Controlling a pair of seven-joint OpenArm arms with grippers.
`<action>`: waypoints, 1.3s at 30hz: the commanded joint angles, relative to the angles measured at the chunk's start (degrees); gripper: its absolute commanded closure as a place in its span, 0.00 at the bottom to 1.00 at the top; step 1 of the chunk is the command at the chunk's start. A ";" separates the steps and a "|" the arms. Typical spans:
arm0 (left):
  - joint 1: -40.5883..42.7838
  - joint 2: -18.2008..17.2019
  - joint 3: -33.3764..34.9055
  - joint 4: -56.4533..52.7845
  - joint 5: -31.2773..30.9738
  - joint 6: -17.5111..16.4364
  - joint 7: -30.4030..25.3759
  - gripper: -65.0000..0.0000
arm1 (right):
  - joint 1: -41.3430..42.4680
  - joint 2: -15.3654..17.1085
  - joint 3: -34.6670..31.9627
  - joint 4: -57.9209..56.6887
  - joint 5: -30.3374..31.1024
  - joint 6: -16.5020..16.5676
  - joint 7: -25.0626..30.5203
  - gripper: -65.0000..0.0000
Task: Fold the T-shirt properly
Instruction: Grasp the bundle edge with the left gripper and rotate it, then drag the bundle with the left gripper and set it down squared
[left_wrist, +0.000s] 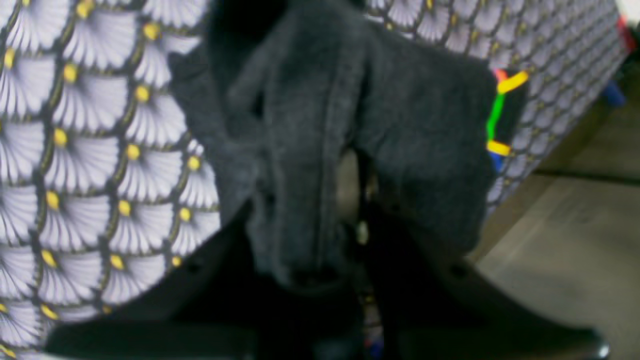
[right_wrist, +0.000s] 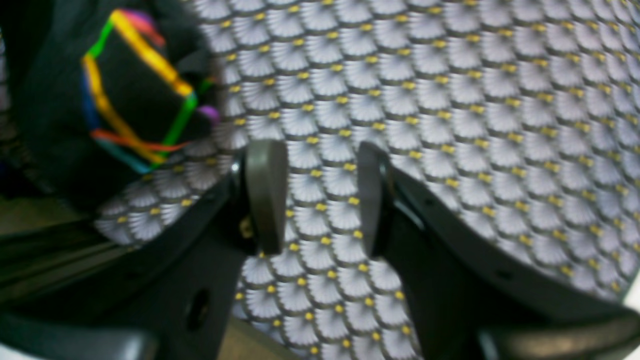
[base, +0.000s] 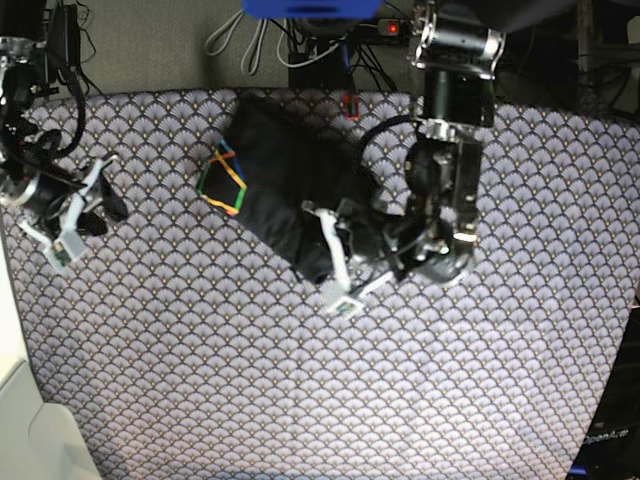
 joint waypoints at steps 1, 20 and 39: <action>-2.64 1.16 1.49 0.86 -0.10 -0.10 -2.08 0.99 | 0.36 0.96 1.30 0.74 0.81 0.21 1.12 0.63; -12.40 4.31 24.35 -9.51 12.56 -0.10 -14.47 0.99 | -3.33 0.96 12.11 0.66 0.72 0.21 1.03 0.63; -21.28 4.31 37.27 -16.20 17.31 -0.62 -17.37 0.99 | -3.51 0.96 12.29 0.66 0.72 0.21 1.03 0.63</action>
